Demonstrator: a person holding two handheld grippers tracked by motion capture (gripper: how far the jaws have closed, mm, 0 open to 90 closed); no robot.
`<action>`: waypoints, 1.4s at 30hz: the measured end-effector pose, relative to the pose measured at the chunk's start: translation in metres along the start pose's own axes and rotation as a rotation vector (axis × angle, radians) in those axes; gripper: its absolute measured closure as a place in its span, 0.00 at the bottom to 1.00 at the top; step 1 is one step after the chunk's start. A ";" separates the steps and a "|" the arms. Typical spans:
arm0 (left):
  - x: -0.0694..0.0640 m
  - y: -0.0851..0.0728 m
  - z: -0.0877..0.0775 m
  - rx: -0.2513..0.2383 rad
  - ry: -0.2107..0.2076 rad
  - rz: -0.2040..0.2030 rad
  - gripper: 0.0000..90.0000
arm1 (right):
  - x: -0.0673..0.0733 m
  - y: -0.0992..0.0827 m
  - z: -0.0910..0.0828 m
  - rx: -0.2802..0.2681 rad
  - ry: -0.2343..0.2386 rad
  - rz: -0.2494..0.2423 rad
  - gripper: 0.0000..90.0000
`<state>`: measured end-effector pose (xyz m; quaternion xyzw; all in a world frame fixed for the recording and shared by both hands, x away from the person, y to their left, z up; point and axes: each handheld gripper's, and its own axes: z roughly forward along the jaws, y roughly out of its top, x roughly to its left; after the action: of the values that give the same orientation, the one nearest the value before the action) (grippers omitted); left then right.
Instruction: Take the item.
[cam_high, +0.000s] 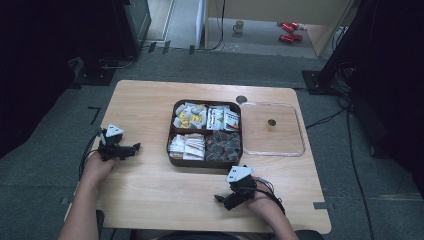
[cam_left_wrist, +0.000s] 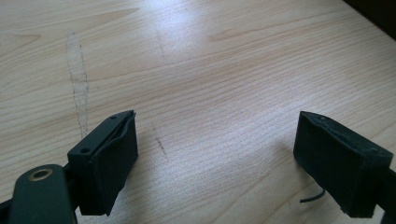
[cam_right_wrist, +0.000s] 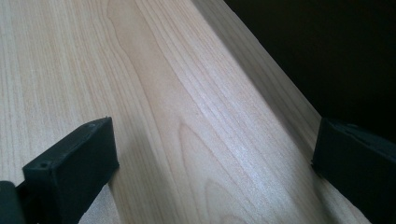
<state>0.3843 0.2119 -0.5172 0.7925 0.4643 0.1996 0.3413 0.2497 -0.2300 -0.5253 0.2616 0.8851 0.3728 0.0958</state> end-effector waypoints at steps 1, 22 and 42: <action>0.000 0.000 0.000 -0.001 0.000 0.000 0.16 | 0.000 0.000 0.000 0.000 0.000 0.000 0.00; -0.005 0.001 0.002 0.006 0.048 -0.042 0.13 | 0.001 -0.001 -0.001 -0.002 -0.004 0.002 0.00; -0.005 0.001 0.000 0.003 0.070 -0.065 0.16 | 0.002 -0.001 -0.001 -0.002 -0.004 0.002 0.00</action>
<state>0.3827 0.2072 -0.5166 0.7702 0.5017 0.2152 0.3298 0.2476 -0.2302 -0.5254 0.2630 0.8843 0.3732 0.0973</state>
